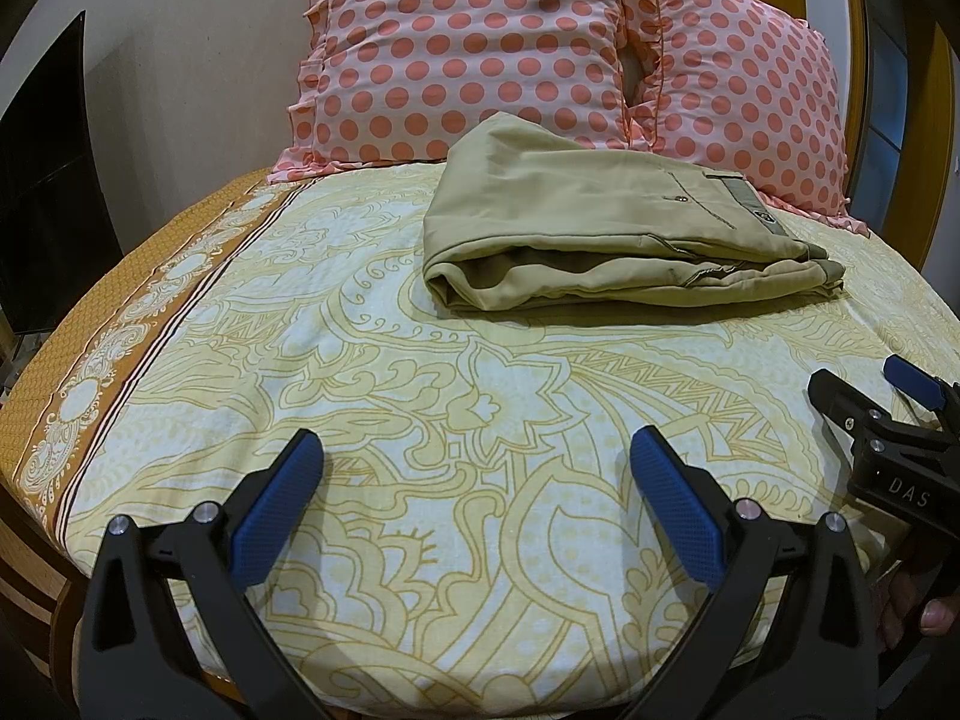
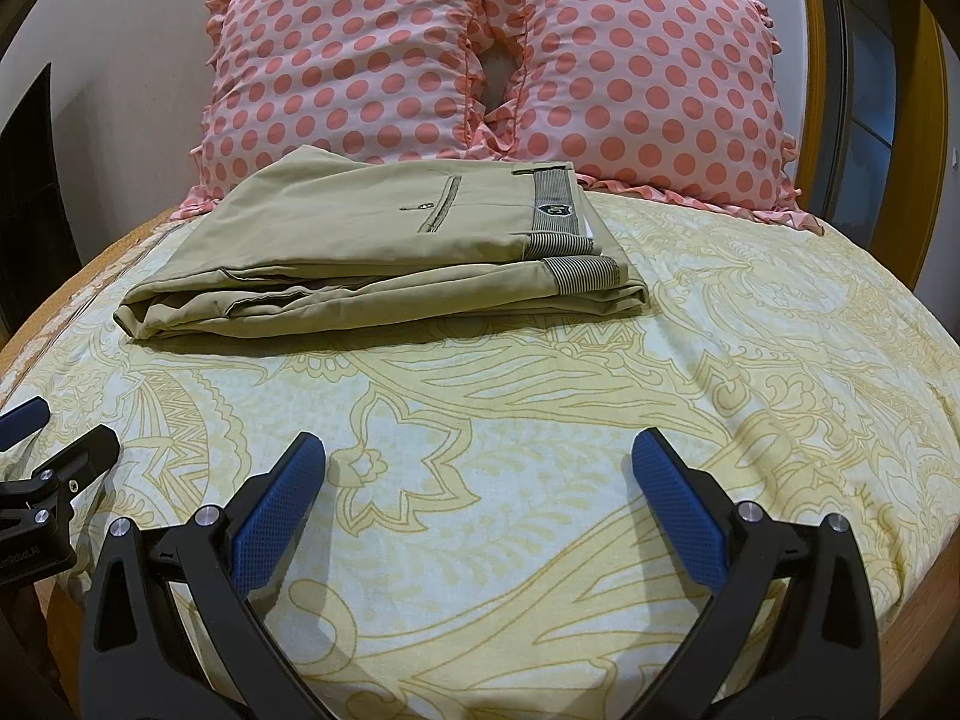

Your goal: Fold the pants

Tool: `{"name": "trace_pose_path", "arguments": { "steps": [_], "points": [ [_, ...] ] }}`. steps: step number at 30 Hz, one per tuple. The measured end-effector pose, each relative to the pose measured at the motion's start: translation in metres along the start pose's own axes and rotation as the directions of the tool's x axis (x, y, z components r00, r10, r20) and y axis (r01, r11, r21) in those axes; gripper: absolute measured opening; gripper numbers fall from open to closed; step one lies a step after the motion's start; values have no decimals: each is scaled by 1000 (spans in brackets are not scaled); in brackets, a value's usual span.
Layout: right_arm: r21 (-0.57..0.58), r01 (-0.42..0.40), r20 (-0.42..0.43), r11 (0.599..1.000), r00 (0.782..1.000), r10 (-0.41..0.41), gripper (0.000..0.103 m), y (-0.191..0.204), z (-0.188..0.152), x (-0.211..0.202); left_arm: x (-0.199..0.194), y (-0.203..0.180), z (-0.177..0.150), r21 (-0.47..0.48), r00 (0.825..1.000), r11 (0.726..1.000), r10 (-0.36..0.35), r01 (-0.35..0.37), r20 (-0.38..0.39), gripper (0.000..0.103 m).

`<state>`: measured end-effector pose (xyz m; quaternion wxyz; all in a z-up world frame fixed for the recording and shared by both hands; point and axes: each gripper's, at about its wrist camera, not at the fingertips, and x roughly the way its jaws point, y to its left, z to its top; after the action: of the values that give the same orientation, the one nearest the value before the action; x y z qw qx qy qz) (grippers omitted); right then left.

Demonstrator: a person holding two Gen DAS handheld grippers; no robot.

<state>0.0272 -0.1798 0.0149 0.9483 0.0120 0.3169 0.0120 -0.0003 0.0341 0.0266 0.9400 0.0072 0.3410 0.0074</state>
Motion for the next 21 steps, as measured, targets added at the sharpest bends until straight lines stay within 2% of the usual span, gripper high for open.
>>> {"name": "trace_pose_path", "arguments": {
  "steps": [21],
  "points": [
    [4, 6, 2, 1000, 1000, -6, 102, 2, 0, 0, 0, 0, 0, -1, 1000, 1000, 1, -1, 1, 101]
  ]
}}
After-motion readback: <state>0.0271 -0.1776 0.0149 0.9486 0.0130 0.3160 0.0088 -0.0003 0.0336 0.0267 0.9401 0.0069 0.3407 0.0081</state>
